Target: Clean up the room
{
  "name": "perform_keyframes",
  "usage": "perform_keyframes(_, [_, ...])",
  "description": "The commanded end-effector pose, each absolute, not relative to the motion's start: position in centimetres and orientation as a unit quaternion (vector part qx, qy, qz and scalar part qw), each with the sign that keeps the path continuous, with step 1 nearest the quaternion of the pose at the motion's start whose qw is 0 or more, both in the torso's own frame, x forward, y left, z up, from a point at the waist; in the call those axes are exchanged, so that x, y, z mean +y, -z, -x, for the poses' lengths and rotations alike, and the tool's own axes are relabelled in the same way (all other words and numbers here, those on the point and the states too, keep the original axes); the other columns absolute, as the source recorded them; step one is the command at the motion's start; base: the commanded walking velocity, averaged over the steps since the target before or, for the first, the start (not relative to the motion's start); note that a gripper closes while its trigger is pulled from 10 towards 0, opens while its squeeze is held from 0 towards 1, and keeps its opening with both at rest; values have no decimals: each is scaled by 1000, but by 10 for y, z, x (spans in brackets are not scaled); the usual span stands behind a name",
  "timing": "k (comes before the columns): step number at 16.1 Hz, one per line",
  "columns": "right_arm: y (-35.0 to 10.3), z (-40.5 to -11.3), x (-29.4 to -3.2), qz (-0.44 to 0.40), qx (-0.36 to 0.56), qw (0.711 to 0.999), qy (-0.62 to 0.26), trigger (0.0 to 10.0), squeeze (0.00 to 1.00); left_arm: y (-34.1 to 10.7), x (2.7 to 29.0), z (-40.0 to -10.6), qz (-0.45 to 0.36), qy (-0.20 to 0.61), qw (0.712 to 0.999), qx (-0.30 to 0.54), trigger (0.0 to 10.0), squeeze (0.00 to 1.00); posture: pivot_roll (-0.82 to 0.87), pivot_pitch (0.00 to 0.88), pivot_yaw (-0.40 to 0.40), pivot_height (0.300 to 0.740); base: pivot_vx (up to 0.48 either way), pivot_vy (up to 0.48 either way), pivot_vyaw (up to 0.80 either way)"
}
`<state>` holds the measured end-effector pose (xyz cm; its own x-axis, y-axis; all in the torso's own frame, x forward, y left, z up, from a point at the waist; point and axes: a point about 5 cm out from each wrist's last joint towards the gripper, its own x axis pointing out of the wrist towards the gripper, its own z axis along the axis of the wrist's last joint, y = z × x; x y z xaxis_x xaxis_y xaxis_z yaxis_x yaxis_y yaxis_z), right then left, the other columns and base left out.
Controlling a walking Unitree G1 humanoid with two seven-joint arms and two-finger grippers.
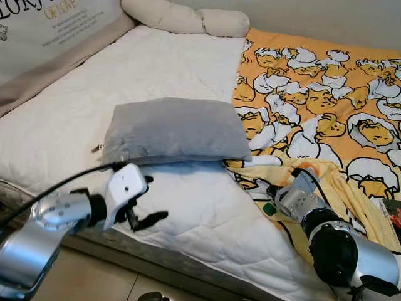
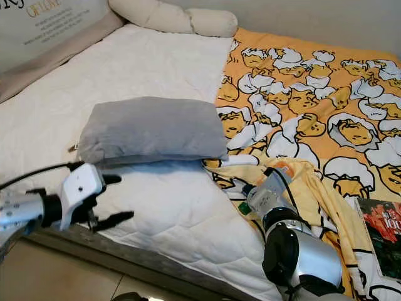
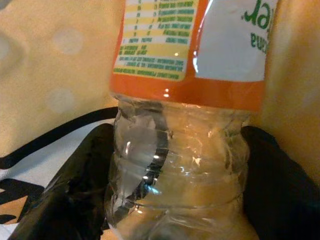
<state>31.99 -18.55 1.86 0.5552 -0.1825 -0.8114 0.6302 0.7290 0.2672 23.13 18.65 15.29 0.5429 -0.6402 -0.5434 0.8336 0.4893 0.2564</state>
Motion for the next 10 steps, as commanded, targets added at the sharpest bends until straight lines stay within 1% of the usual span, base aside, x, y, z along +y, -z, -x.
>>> perform_keyframes(1, [-17, -318, -189, -282, 407, 833, 247, 0, 0, -150, 184, -232, -249, 446, 837, 195, 10000, 0, 81, 0, -3, 740, 0, 0, 0])
perform_keyframes(6, [-24, -324, -193, -266, 395, 847, 237, 0, 0, -148, 181, -235, -244, 445, 840, 192, 10000, 0, 66, 0, -8, 740, 0, 0, 0])
perform_keyframes(10, [-33, -332, -187, -242, 381, 869, 203, 0, 0, -140, 178, -232, -219, 444, 847, 193, 10000, 0, 33, 0, -7, 740, 0, 0, 0])
